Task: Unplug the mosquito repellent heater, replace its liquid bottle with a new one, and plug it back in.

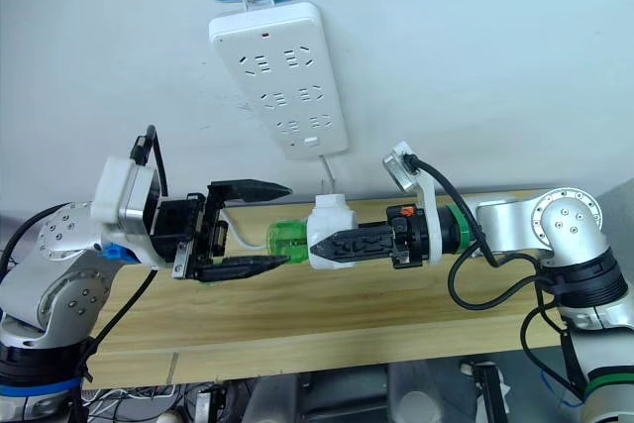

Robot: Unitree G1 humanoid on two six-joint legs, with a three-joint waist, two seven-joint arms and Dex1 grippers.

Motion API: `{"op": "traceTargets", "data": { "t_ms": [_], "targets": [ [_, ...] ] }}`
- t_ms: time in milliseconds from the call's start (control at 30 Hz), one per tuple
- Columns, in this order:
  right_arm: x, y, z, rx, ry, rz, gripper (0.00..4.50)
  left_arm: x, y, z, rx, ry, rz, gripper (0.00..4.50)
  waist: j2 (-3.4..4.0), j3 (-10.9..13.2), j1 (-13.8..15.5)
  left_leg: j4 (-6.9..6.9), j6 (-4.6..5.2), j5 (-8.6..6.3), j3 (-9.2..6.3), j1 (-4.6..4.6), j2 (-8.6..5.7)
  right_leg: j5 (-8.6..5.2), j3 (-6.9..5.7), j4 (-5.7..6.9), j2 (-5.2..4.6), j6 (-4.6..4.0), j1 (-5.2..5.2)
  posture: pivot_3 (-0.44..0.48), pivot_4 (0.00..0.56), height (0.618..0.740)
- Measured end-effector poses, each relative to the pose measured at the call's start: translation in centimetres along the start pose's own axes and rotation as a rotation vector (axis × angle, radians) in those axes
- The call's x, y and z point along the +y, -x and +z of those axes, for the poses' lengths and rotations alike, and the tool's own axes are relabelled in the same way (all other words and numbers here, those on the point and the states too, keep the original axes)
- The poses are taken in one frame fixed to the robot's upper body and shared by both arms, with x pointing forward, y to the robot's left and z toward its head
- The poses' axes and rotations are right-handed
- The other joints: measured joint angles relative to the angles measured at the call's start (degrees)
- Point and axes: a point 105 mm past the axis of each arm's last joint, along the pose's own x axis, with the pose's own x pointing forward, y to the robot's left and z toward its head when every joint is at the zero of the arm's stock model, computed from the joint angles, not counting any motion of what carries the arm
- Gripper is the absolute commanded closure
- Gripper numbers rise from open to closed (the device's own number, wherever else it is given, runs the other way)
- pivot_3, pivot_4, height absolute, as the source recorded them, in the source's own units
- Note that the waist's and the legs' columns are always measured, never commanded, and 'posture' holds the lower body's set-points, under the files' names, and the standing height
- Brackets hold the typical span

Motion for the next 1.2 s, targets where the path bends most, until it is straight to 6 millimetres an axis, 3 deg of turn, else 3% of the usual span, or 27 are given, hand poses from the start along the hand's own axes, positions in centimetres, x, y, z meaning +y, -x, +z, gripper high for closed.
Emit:
{"op": "traceTargets", "data": {
  "t_ms": [200, 567, 1133, 1200],
  "targets": [
    [-0.1, 0.1, 0.2, -0.014, -0.01, 0.003, 1.45, -0.6, 0.0, -0.1, 0.032, -0.165, -0.033, 0.43, 0.0, 0.0, 0.2, 0.0, 0.01, 0.0, -0.01, 0.0, -0.01, 0.0, 0.0, 0.0, 0.0, 0.0, 0.01, -0.158, 0.378, 0.74],
    [-0.5, -0.1, 0.6, -0.041, -0.036, 0.018, 1.45, 0.7, 0.0, -1.2, 0.091, -0.467, 0.024, 0.43, 0.0, 0.0, 0.9, 0.02, 0.01, 0.0, -0.05, -0.05, -0.02, 0.0, -0.05, 0.01, 0.0, 0.0, 0.01, -0.167, 0.378, 0.74],
    [-0.8, 0.0, 0.9, -0.062, -0.035, -0.007, 1.45, 0.9, -0.5, -1.8, 0.093, -0.483, 0.015, 0.43, 0.0, 0.0, 0.7, 0.02, 0.01, 0.0, -0.07, -0.05, -0.02, 0.0, -0.06, 0.03, 0.0, 0.0, 0.01, -0.176, 0.374, 0.74],
    [-0.8, 0.0, 0.8, -0.06, -0.036, -0.007, 1.45, 1.0, -0.3, -1.9, 0.099, -0.481, 0.016, 0.82, 0.0, 0.0, 0.7, 0.02, 0.01, 0.0, -0.07, -0.05, -0.02, 0.0, -0.06, 0.03, 0.0, 0.0, 0.01, -0.176, 0.374, 0.74]
  ]
}}
